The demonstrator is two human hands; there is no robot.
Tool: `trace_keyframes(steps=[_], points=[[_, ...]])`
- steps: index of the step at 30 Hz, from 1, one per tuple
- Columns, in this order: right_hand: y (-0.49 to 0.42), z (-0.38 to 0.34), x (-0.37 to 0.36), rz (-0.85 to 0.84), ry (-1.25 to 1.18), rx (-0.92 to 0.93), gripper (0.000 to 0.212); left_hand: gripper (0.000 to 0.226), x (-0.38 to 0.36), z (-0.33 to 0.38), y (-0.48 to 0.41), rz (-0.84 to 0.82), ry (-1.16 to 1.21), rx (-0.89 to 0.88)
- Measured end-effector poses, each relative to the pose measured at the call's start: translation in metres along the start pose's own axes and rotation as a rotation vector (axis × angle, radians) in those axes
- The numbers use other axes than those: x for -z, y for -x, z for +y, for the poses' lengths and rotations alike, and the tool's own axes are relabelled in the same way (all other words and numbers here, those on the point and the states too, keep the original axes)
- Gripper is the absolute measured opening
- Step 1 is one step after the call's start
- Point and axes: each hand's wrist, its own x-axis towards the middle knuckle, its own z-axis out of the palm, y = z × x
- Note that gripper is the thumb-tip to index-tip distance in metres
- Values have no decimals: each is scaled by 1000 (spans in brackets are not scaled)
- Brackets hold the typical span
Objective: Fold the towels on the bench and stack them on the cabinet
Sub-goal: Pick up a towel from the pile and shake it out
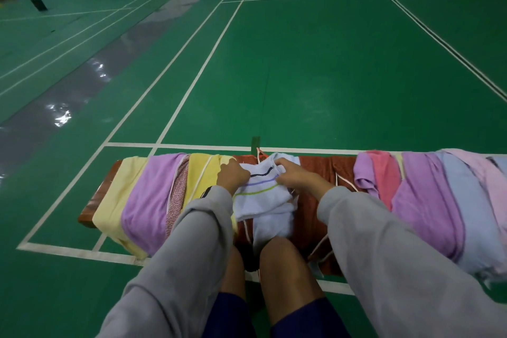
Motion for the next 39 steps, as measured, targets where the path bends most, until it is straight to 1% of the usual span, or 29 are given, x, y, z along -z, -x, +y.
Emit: trace_keyframes(steps=[1, 2, 4, 5, 6, 7, 9, 11, 13, 14, 15, 17, 18, 20, 22, 25, 27, 29, 31, 33, 36, 39], points=[[1, -1, 0, 46, 42, 22, 44, 44, -1, -6, -3, -39, 22, 19], [3, 0, 1, 102, 73, 40, 39, 47, -3, -12, -4, -71, 57, 24], [5, 6, 1, 199, 163, 35, 22, 55, -8, -18, -3, -115, 151, 24], [7, 10, 1, 206, 215, -1, 15, 61, -10, -19, -2, -120, 183, 26], [10, 12, 1, 180, 241, -71, 12, 65, -11, -20, -1, -119, 192, 15], [13, 13, -1, 128, 243, -136, 12, 64, -13, -21, -1, -116, 185, 1], [16, 13, -3, 31, 217, -222, 15, 54, -15, -23, 0, -100, 151, -10], [15, 9, -3, 21, 230, -263, 23, 49, -15, -24, -2, -74, 174, 5], [9, 6, -4, 51, 253, -261, 33, 62, -13, -26, -4, -64, 264, 61], [4, 6, -5, 74, 258, -258, 43, 69, -12, -27, -5, -77, 323, 117], [-1, 8, -6, 104, 263, -251, 58, 65, -11, -28, -5, -96, 373, 154], [-11, 11, -10, 172, 264, -222, 86, 38, -11, -30, -10, -134, 427, 160], [-14, 12, -12, 204, 276, -197, 93, 33, -12, -30, -12, -142, 440, 151], [-19, 12, -19, 253, 322, -177, 98, 33, -11, -28, -13, -151, 475, 145], [-25, 9, -25, 310, 281, -225, 92, 33, -11, -25, -14, -165, 500, 148], [-33, 9, -26, 365, 153, -300, 69, 32, -9, -26, -14, -246, 551, 172], [-40, 17, -24, 357, 147, -289, 59, 35, -9, -30, -16, -316, 558, 191], [-39, 20, -22, 362, 155, -256, 55, 37, -9, -33, -18, -348, 559, 191], [-34, 17, -19, 352, 150, -223, 45, 41, -10, -33, -20, -306, 615, 166], [-32, 14, -15, 314, 141, -206, 35, 40, -9, -30, -20, -231, 692, 107], [-29, 9, -9, 259, 68, -199, 35, 28, -3, -22, -12, -216, 839, 48], [-20, 3, -6, 269, -48, -164, 33, 24, 3, -18, -2, -239, 847, -15]])
